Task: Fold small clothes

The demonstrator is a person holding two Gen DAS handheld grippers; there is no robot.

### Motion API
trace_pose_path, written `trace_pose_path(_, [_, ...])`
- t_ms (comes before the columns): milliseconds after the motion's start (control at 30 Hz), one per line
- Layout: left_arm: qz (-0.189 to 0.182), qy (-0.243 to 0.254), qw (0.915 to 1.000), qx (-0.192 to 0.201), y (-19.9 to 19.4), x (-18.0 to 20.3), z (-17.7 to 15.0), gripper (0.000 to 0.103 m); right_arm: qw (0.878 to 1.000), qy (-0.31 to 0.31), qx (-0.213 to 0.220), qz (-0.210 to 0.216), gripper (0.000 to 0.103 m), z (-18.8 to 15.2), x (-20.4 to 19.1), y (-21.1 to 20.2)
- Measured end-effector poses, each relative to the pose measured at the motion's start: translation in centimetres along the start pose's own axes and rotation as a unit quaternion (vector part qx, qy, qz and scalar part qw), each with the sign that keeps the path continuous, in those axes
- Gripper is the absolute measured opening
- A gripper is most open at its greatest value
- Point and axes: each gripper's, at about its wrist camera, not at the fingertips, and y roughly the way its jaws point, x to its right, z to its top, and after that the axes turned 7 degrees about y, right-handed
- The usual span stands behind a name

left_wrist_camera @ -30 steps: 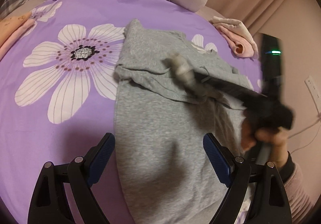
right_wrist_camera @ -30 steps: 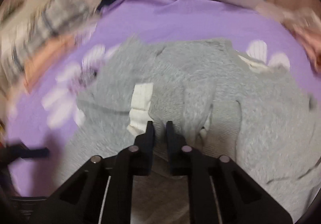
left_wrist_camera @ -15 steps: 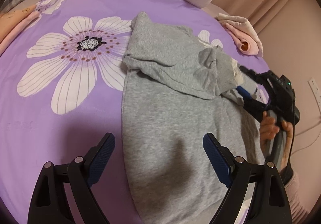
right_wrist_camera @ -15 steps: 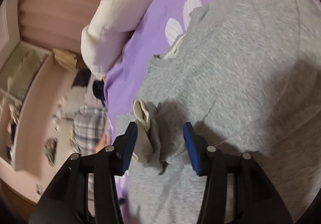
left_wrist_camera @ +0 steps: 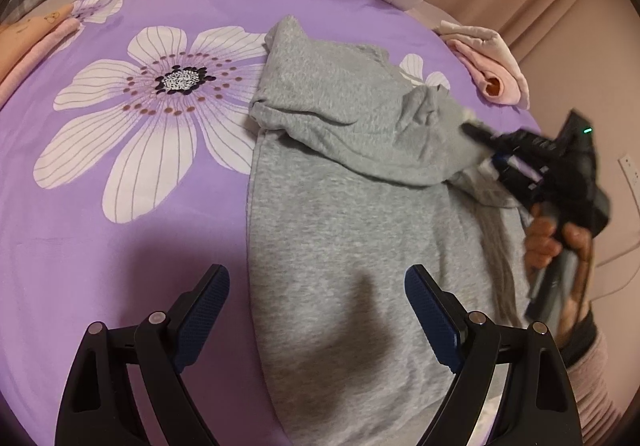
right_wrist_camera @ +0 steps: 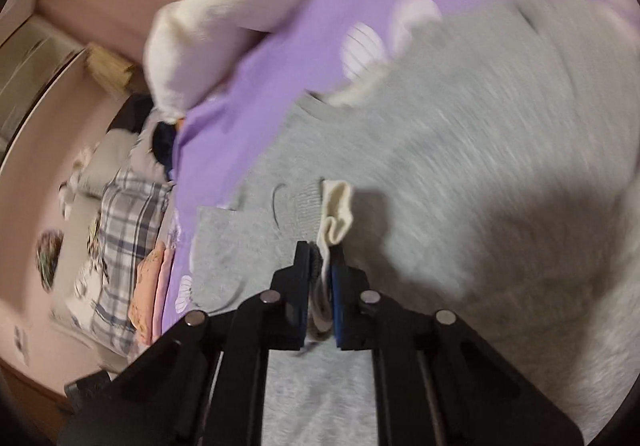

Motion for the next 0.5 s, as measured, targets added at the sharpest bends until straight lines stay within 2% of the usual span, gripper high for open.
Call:
trace_pose_path(67, [0.001, -0.001, 1.0000, -0.001, 0.1, -0.1, 0.0, 0.089, 0.999, 0.004, 0.032, 0.011, 0.008, 0.9, 0.0, -1.3])
trace_pose_path(133, [-0.001, -0.002, 1.0000, -0.001, 0.2, -0.2, 0.1, 0.089, 0.998, 0.013, 0.056, 0.000, 0.008, 1.7, 0.8, -2.1])
trace_pose_path(233, [-0.003, -0.002, 1.0000, -0.002, 0.5, -0.2, 0.3, 0.089, 0.996, 0.000, 0.057, -0.069, 0.008, 1.9, 2.2, -2.1])
trace_pose_path(333, [-0.006, -0.005, 1.0000, 0.001, 0.7, -0.2, 1.6, 0.089, 0.994, 0.011, 0.011, -0.110, 0.017, 1.8, 4.4, -0.8])
trace_pose_path(367, [-0.006, -0.006, 1.0000, 0.005, 0.6, -0.2, 2.1, 0.089, 0.993, 0.010, 0.007, -0.117, 0.029, 1.9, 4.6, -0.8])
trace_pose_path(400, [-0.007, -0.007, 0.9999, 0.008, 0.6, -0.1, 2.6, 0.089, 0.993, 0.002, 0.013, -0.120, 0.034, 1.8, 4.5, -1.1])
trace_pose_path(500, [-0.015, -0.010, 0.9996, 0.023, 0.5, -0.1, 5.3, 0.089, 0.988, -0.041, 0.082, -0.127, 0.036, 1.9, 3.3, -3.5])
